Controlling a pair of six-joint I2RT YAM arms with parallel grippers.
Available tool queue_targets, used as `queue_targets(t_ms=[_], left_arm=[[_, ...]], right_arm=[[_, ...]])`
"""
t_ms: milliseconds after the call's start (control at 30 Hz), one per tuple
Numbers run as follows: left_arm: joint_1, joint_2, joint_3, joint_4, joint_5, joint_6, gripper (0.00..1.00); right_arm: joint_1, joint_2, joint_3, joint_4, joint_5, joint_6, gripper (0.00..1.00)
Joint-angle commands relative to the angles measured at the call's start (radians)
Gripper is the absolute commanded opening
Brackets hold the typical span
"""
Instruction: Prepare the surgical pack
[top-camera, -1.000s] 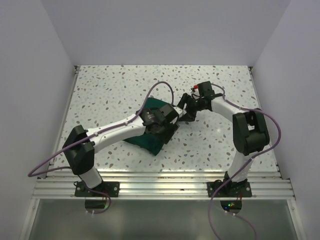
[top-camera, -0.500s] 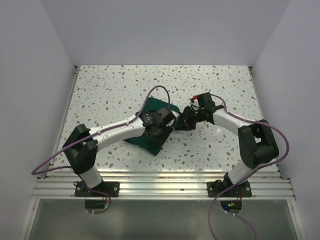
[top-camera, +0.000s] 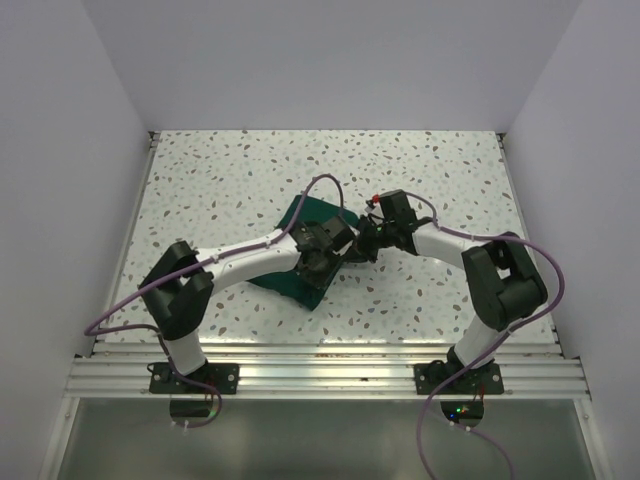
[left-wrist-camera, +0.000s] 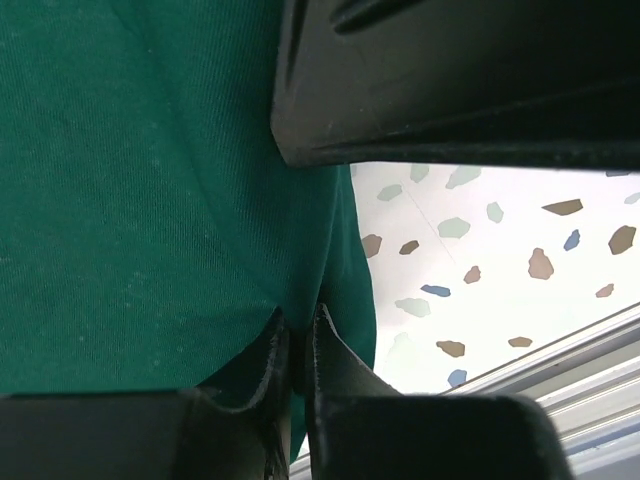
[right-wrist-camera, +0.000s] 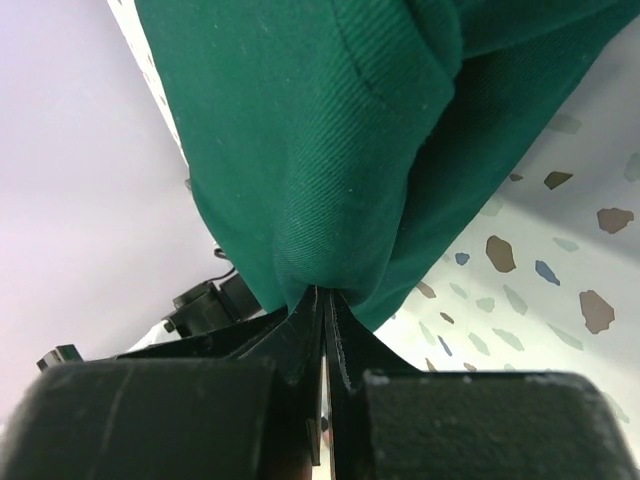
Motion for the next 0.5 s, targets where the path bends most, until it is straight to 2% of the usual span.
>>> queue_targets(t_ms=[0, 33, 467], left_arm=[[-0.002, 0.012, 0.045, 0.02, -0.008, 0.007, 0.03], [0.0, 0.015, 0.05, 0.016, -0.008, 0.01, 0.0], [0.0, 0.01, 0.125, -0.036, -0.012, 0.019, 0.0]], right_arm=[[0.006, -0.024, -0.016, 0.026, 0.016, 0.009, 0.0], [0.008, -0.033, -0.021, 0.02, 0.019, 0.006, 0.0], [0.011, -0.086, -0.039, -0.048, 0.019, -0.036, 0.0]])
